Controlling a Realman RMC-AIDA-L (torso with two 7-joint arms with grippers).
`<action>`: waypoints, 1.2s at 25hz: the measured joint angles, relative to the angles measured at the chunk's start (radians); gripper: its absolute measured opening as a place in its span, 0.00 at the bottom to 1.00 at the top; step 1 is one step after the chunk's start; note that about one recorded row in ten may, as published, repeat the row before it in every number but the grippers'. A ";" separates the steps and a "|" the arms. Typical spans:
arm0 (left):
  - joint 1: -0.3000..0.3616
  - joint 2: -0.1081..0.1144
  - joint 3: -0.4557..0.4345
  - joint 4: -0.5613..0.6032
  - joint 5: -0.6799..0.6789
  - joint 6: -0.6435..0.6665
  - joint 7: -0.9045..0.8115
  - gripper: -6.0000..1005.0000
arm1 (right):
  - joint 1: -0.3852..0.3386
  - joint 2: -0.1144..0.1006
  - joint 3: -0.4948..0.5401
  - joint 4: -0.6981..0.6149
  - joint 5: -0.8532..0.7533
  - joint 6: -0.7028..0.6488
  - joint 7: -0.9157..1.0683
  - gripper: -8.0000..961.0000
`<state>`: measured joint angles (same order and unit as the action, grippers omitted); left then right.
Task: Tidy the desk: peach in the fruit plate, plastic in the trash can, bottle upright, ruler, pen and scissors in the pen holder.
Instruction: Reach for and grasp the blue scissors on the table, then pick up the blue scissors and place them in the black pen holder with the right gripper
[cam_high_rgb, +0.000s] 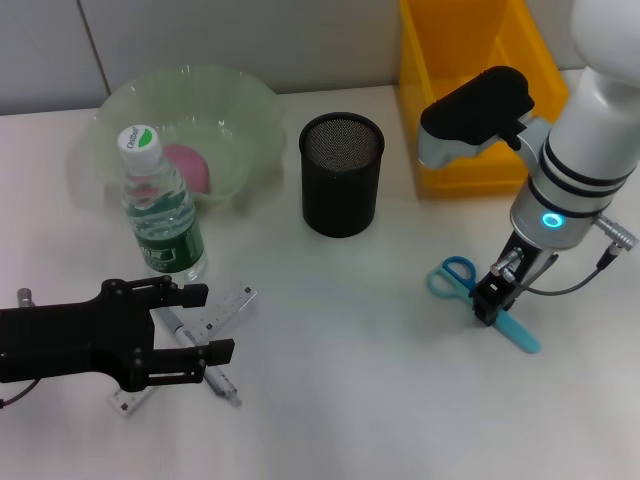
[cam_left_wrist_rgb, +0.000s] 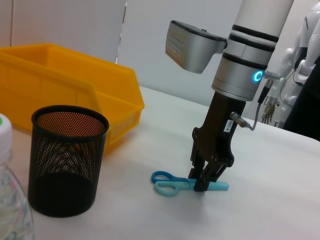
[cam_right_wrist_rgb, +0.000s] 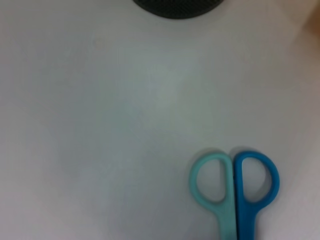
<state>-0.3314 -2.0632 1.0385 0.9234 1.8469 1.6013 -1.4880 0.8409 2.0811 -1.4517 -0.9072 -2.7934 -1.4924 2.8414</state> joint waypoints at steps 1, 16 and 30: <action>0.000 0.000 0.000 0.000 0.000 0.000 0.000 0.78 | 0.000 0.000 -0.001 0.001 0.000 0.000 0.000 0.25; -0.001 0.000 0.000 0.000 0.000 -0.001 -0.001 0.78 | -0.059 0.001 0.008 -0.203 0.016 -0.078 -0.002 0.22; -0.008 0.002 -0.008 0.000 0.000 -0.002 -0.003 0.77 | -0.200 0.002 0.010 -0.417 0.172 -0.098 -0.150 0.22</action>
<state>-0.3396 -2.0608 1.0308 0.9235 1.8469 1.5992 -1.4911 0.6404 2.0827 -1.4417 -1.3243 -2.6209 -1.5901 2.6911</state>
